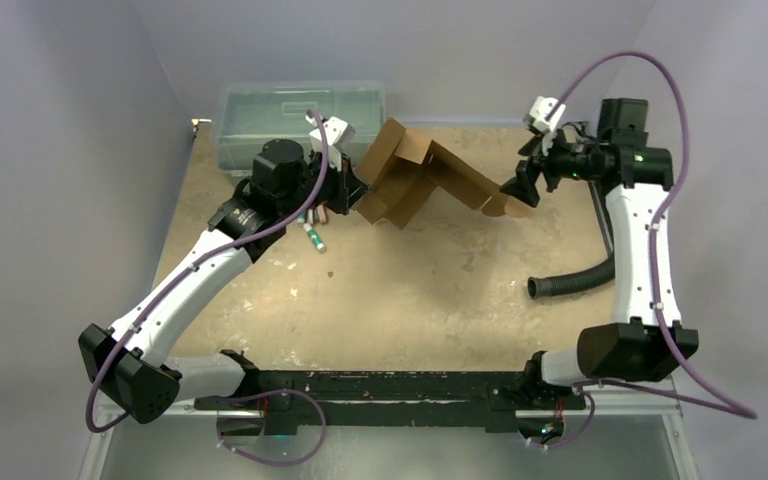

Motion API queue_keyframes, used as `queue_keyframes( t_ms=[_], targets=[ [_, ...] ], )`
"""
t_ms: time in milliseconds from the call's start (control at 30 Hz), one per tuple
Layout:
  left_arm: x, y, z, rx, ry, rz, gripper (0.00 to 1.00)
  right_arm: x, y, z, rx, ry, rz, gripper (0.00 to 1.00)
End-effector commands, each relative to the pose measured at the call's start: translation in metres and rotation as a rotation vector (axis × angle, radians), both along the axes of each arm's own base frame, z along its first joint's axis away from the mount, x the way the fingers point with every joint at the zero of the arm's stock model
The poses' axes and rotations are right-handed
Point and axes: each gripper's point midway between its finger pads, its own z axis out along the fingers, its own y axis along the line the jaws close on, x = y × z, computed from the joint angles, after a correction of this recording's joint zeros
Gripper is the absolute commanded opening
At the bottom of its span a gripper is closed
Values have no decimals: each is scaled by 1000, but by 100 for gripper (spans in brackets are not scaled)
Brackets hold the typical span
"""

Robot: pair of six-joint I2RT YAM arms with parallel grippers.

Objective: Fold the paper box

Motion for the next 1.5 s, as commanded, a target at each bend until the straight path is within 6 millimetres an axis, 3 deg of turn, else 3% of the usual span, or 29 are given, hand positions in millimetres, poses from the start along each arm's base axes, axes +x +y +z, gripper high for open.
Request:
queue_keyframes(
  t_ms=[0,200,400,833,933,1067,1233,1467],
  targets=[
    [1,8,-16,-29,94,15,0,-30,6,21,89,-109,122,92],
    [7,13,-17,-59,115,16,0,-49,-2,2,26,-202,124,98],
    [10,19,-17,-77,125,25,0,-50,-24,-4,39,-269,82,99],
    [9,17,-11,-122,134,1,0,-64,-4,-106,122,-373,277,99],
    [10,16,-12,-130,142,-3,0,-55,-7,-118,128,-391,244,99],
    [11,14,-12,-140,143,-7,0,-22,-15,-103,134,-516,60,99],
    [10,14,-14,-145,149,-12,0,-15,1,-83,290,-576,15,98],
    [8,13,-15,-152,157,-20,0,-6,6,-68,357,-674,4,92]
  ],
)
